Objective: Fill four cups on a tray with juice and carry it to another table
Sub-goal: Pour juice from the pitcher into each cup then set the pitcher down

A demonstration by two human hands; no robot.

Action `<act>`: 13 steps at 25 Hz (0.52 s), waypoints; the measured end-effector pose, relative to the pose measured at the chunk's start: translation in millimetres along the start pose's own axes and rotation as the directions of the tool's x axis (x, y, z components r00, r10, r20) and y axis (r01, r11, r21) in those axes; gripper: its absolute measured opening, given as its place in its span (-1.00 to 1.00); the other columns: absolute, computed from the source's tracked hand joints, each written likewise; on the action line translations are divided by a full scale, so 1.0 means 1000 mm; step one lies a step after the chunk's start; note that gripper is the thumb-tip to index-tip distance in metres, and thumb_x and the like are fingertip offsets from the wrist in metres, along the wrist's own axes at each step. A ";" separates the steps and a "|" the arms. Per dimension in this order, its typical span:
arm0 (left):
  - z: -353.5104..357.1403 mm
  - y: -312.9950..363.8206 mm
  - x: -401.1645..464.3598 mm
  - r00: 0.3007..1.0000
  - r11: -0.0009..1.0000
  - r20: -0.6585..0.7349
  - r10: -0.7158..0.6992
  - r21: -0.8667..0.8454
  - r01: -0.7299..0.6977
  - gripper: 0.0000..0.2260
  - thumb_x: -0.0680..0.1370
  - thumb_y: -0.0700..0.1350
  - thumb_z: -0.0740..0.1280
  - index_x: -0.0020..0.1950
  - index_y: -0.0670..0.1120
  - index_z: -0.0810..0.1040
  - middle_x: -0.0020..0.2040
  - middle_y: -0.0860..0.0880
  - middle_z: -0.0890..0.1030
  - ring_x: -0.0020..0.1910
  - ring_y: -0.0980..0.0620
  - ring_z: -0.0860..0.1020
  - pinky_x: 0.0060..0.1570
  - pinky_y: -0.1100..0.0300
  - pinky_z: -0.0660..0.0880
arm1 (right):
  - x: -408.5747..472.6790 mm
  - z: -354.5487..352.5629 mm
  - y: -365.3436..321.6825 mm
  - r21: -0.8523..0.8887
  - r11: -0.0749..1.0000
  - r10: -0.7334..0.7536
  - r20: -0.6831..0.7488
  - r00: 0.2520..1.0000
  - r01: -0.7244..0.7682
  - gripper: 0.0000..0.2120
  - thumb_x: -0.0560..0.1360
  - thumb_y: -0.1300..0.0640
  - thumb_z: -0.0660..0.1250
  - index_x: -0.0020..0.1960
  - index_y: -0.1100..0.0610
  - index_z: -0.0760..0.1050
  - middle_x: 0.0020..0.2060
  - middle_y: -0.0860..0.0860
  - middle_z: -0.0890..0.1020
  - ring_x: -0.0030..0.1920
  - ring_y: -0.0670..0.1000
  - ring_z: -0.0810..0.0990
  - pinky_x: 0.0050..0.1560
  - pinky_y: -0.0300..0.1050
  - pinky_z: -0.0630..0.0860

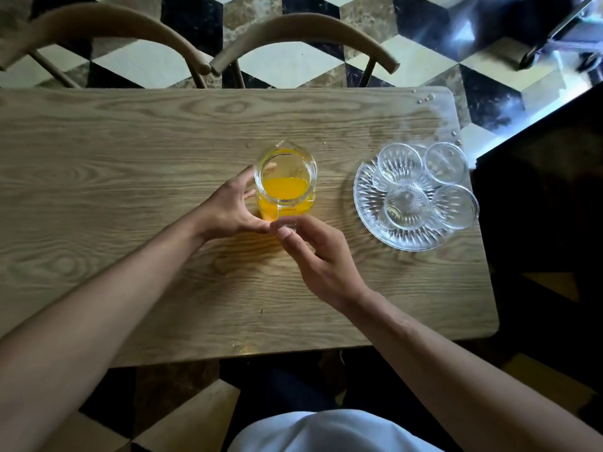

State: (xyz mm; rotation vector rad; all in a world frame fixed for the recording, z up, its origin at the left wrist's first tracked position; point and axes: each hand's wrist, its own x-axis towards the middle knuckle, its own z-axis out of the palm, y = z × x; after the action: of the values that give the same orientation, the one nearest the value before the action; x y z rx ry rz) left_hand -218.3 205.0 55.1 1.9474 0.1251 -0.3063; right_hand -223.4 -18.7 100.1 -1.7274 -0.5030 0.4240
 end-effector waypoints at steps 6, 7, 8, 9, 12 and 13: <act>-0.003 0.003 0.005 0.999 0.993 -0.010 0.032 0.113 -0.031 -0.19 0.24 0.11 0.70 0.42 -0.04 0.52 0.25 0.00 0.67 0.27 0.04 0.63 0.33 -0.07 0.53 | 0.001 0.004 -0.008 0.010 0.999 0.049 -0.039 0.998 -0.049 -0.68 0.63 0.01 0.28 0.03 0.24 0.68 -0.08 0.08 0.75 -0.02 0.07 0.70 0.03 0.10 0.58; -0.001 0.003 0.004 0.999 0.993 -0.023 0.028 0.117 -0.026 -0.20 0.23 0.13 0.70 0.41 -0.03 0.52 0.24 0.00 0.68 0.26 0.04 0.63 0.31 -0.08 0.54 | 0.002 0.003 -0.009 -0.007 0.999 0.051 -0.045 0.998 -0.052 -0.66 0.63 0.00 0.28 0.02 0.25 0.68 -0.09 0.08 0.74 -0.03 0.08 0.70 0.01 0.10 0.57; 0.001 0.003 0.002 0.999 0.994 -0.042 0.017 0.112 -0.012 -0.19 0.23 0.14 0.70 0.41 -0.02 0.52 0.24 0.00 0.68 0.26 0.04 0.64 0.31 -0.08 0.54 | 0.002 0.003 -0.009 -0.014 0.998 0.056 -0.051 0.997 -0.056 -0.66 0.63 0.00 0.28 0.01 0.25 0.68 -0.10 0.08 0.74 -0.05 0.08 0.69 -0.01 0.10 0.57; 0.004 0.003 0.000 0.998 0.995 -0.068 0.007 0.098 0.000 -0.17 0.22 0.15 0.70 0.42 -0.02 0.51 0.25 0.00 0.67 0.26 0.04 0.64 0.32 -0.07 0.55 | 0.002 0.001 -0.010 -0.018 0.998 0.058 -0.058 0.997 -0.060 -0.65 0.62 0.00 0.28 -0.01 0.25 0.68 -0.12 0.08 0.74 -0.06 0.08 0.69 -0.02 0.10 0.57; 0.017 0.004 -0.009 0.981 0.997 -0.186 -0.046 0.046 0.056 -0.12 0.18 0.17 0.71 0.44 -0.01 0.49 0.26 0.00 0.67 0.26 0.08 0.64 0.32 0.03 0.56 | 0.002 -0.004 -0.011 -0.035 0.998 0.059 -0.067 0.996 -0.061 -0.68 0.63 0.04 0.28 -0.07 0.25 0.67 -0.16 0.09 0.72 -0.11 0.10 0.67 -0.04 0.09 0.54; 0.022 0.006 -0.013 0.973 0.997 -0.223 -0.064 0.036 0.074 -0.11 0.17 0.15 0.71 0.44 0.00 0.49 0.27 0.00 0.66 0.26 0.08 0.63 0.30 0.10 0.57 | 0.001 -0.006 -0.013 -0.030 0.998 0.061 -0.068 0.996 -0.063 -0.69 0.63 0.06 0.28 -0.10 0.25 0.67 -0.18 0.09 0.71 -0.12 0.11 0.65 -0.05 0.09 0.53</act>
State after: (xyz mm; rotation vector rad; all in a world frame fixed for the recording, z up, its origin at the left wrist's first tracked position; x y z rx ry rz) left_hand -232.6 183.3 55.8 2.0196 0.3348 -0.1371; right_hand -220.3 -21.0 113.8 -1.7859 -0.4104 0.4027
